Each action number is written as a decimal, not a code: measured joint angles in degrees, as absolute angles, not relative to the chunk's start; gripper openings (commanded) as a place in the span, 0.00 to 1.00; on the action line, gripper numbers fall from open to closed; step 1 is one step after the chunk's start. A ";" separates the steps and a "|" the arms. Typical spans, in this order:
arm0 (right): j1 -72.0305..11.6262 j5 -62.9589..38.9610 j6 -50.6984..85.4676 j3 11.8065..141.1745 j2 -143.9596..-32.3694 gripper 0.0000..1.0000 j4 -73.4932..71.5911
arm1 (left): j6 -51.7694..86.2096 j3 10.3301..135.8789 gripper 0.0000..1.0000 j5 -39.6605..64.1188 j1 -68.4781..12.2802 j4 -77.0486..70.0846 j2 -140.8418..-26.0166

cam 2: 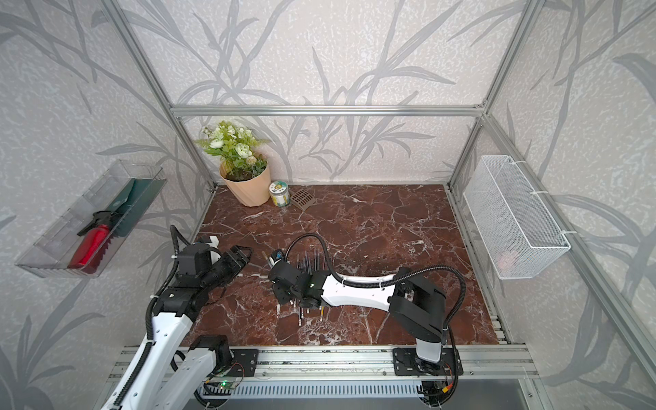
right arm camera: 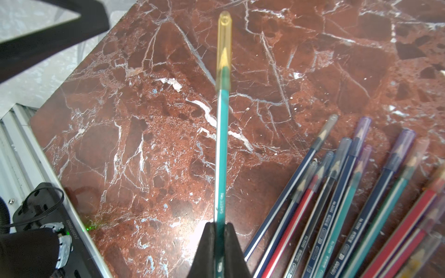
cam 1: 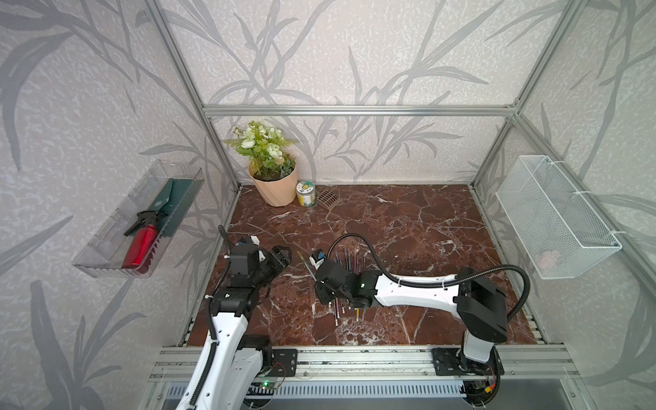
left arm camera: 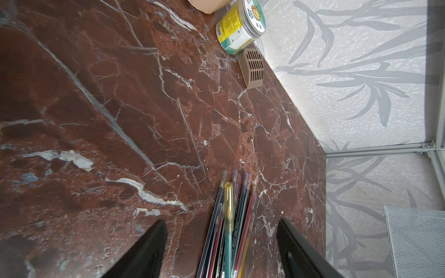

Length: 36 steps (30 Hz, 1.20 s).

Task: Remove the protective cover of the pencils
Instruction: Pick up the pencil from the center of the board.

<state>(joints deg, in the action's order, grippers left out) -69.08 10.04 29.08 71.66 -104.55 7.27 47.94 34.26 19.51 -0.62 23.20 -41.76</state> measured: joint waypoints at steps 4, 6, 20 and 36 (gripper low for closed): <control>-69.08 9.34 28.77 71.61 -104.53 0.00 5.65 | 48.66 33.47 0.75 20.99 -0.62 20.64 -42.41; -69.08 9.04 28.67 71.61 -104.53 0.00 5.08 | 49.10 32.73 0.75 21.76 -0.62 19.03 -43.18; -69.08 6.79 28.38 71.61 -104.53 0.00 3.38 | 51.31 30.11 0.43 25.34 -0.62 12.67 -47.94; -69.08 5.91 27.70 72.38 -104.55 0.00 3.29 | 50.39 30.11 0.14 26.61 -0.75 12.32 -50.39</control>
<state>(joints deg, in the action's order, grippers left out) -69.08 5.91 27.70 72.38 -104.55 3.29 50.39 30.11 26.61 -0.75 12.32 -50.39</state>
